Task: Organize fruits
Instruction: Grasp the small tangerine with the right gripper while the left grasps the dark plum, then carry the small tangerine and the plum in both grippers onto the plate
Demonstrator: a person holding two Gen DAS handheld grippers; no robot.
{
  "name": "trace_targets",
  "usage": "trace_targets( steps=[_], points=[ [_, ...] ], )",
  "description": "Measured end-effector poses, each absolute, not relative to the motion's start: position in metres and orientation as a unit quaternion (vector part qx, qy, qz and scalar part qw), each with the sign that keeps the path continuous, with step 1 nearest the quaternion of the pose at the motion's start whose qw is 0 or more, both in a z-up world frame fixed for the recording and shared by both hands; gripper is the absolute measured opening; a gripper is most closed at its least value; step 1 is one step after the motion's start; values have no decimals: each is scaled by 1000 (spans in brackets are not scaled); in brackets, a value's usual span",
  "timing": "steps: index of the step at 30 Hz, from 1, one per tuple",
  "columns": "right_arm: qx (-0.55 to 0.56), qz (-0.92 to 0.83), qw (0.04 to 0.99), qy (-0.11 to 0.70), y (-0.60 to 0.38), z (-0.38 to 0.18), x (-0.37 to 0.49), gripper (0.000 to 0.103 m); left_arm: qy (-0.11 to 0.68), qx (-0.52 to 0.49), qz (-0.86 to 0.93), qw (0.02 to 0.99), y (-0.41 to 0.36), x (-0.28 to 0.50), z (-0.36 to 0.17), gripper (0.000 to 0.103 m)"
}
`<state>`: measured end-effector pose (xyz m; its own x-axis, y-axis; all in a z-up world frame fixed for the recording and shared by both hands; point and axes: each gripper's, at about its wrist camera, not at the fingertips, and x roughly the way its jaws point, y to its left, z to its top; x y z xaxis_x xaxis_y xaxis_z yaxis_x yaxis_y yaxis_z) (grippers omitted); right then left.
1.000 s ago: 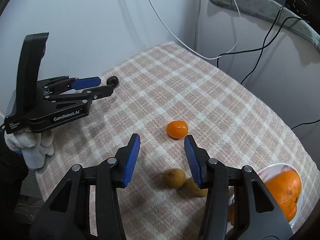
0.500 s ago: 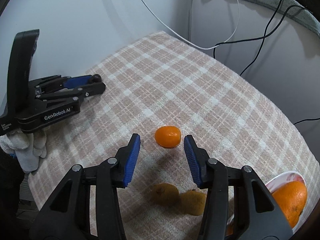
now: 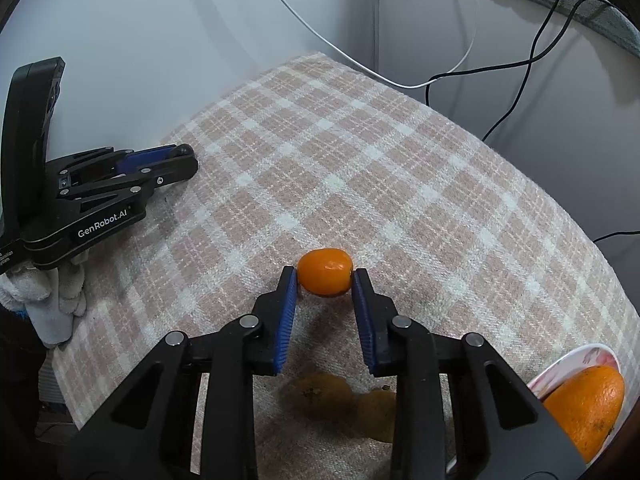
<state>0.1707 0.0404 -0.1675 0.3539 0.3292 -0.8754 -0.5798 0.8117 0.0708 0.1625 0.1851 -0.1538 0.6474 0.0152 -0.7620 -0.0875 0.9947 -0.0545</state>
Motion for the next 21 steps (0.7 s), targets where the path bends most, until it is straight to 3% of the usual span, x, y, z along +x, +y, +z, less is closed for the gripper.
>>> trace_targets(
  steps=[21],
  points=[
    [-90,310,835,445,9,-118,126,29,390,-42,-8,920,152,119,-123,22]
  ],
)
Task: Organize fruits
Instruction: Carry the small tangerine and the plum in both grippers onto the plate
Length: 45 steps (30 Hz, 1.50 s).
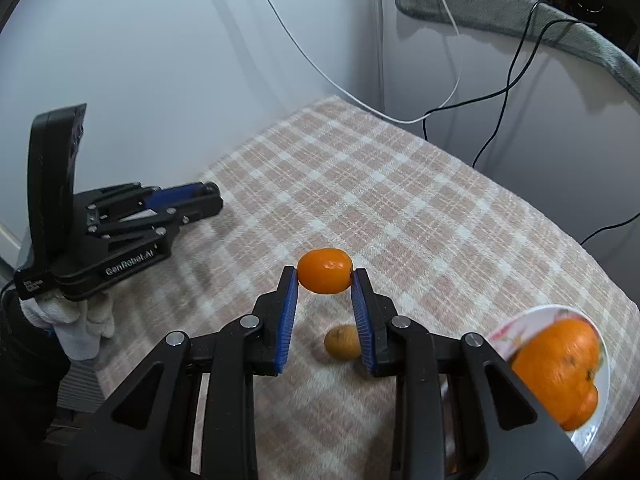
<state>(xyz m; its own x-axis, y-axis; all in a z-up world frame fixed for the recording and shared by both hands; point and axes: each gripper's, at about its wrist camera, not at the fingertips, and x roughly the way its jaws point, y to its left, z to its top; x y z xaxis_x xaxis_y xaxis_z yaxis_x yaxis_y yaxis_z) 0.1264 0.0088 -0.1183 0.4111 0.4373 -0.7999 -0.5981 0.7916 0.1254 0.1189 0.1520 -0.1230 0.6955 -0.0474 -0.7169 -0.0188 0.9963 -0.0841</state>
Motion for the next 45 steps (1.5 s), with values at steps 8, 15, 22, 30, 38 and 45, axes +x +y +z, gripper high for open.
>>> trace_targets(
  steps=[8,15,22,30,38,45],
  points=[
    [-72,312,852,415,-28,-93,100,29,373,-38,-37,926,121,101,-104,22],
    [-49,295,868,396,-76,-75,81,29,364,-37,-71,928,86,94,-94,22],
    [-23,265,883,386,-129,-66,69,29,360,-42,-108,926,53,90,-88,22],
    [-1,236,891,388,-173,-68,61,28,362,-41,-147,920,16,89,-87,22],
    [21,215,892,397,-203,-80,55,29,373,-30,-172,911,-13,86,-96,22],
    [31,206,888,411,-218,-94,51,29,380,-22,-184,906,-29,88,-99,22]
  ],
)
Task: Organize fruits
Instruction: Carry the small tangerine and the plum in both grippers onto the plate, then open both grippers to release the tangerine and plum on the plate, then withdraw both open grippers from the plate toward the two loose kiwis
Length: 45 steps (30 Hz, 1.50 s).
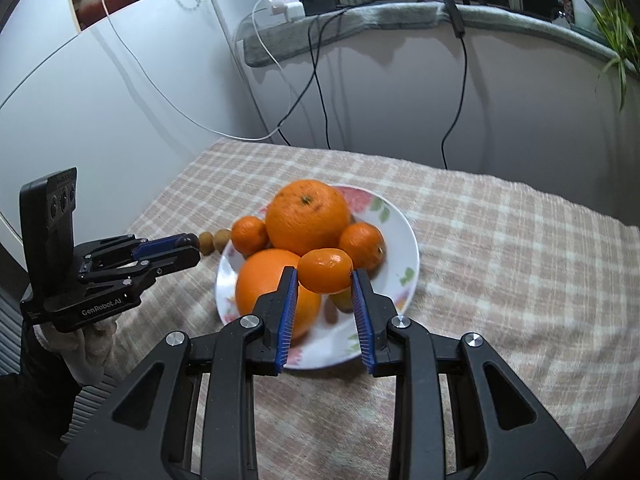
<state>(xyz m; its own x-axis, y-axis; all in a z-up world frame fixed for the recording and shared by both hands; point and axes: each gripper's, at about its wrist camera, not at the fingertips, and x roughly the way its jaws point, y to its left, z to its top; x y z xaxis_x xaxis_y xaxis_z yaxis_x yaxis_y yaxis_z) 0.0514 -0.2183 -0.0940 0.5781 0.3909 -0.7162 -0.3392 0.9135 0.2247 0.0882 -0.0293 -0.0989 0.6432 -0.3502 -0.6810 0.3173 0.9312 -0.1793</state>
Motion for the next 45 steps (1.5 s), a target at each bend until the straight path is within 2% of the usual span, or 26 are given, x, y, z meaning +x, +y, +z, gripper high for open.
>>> trace_targets(
  steps=[29,32,35,36,38,39,41,45],
  points=[
    [41,203,880,428,-226,-112,58,29,387,7,-188,903,-54,96,-100,24],
    [39,202,880,428,-226,-112,57,32,386,5,-184,904,-52,95,-100,34],
    [39,200,883,422,-226,-110,56,52,383,6,-185,905,-52,95,-97,35],
    [39,200,884,420,-227,-110,55,53,382,7,-185,906,-53,94,-97,35],
    [39,203,885,418,-227,-108,55,54,381,9,-185,906,-54,93,-96,45],
    [39,205,885,417,-227,-107,54,58,379,10,-185,906,-54,93,-96,53],
    [38,206,887,412,-227,-105,53,68,377,11,-185,907,-55,91,-95,59],
    [36,211,888,406,-225,-101,49,69,373,16,-181,910,-58,89,-93,73]
  ],
)
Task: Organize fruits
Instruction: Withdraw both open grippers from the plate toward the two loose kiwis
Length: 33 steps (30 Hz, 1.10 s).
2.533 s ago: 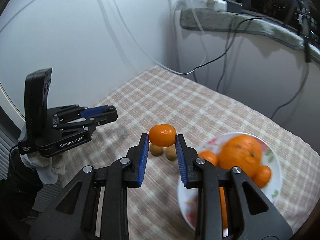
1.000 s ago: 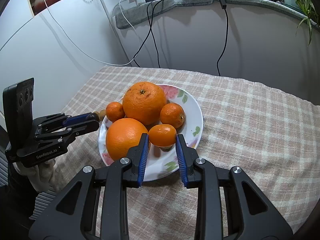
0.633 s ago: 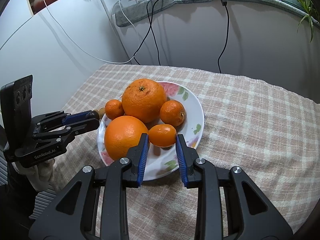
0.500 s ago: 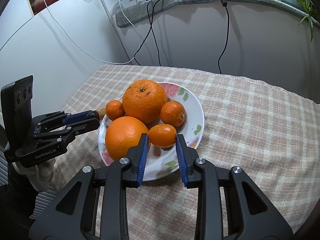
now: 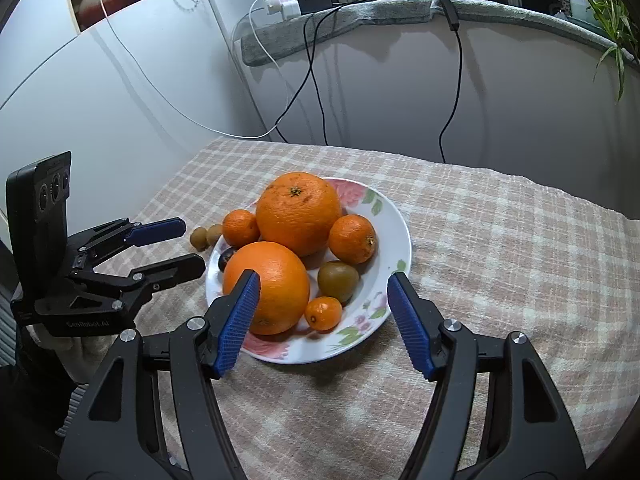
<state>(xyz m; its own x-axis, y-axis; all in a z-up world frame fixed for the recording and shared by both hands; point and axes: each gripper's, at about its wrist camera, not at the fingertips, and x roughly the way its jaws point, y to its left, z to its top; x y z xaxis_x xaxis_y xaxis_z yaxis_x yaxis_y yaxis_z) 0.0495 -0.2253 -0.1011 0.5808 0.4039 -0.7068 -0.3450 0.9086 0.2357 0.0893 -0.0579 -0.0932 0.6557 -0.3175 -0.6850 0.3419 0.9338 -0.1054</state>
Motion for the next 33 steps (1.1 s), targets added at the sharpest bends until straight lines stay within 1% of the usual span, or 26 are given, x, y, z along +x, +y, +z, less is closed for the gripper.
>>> trace_targets(
  steps=[4,11,14,19,21,33],
  points=[
    [47,214,887,406,-226,-100,48,69,368,28,-170,914,-61,87,-92,77],
    [43,208,892,400,-223,-98,49,69,365,31,-167,916,-60,85,-90,77],
    [50,209,894,393,-224,-96,48,84,362,33,-165,917,-60,84,-87,77],
    [59,214,896,384,-224,-91,49,85,356,35,-163,919,-58,82,-84,77],
    [58,218,895,384,-222,-90,49,92,354,37,-163,920,-58,81,-83,77],
    [25,227,892,390,-204,-84,55,92,352,36,-148,924,-46,82,-81,78]
  ],
)
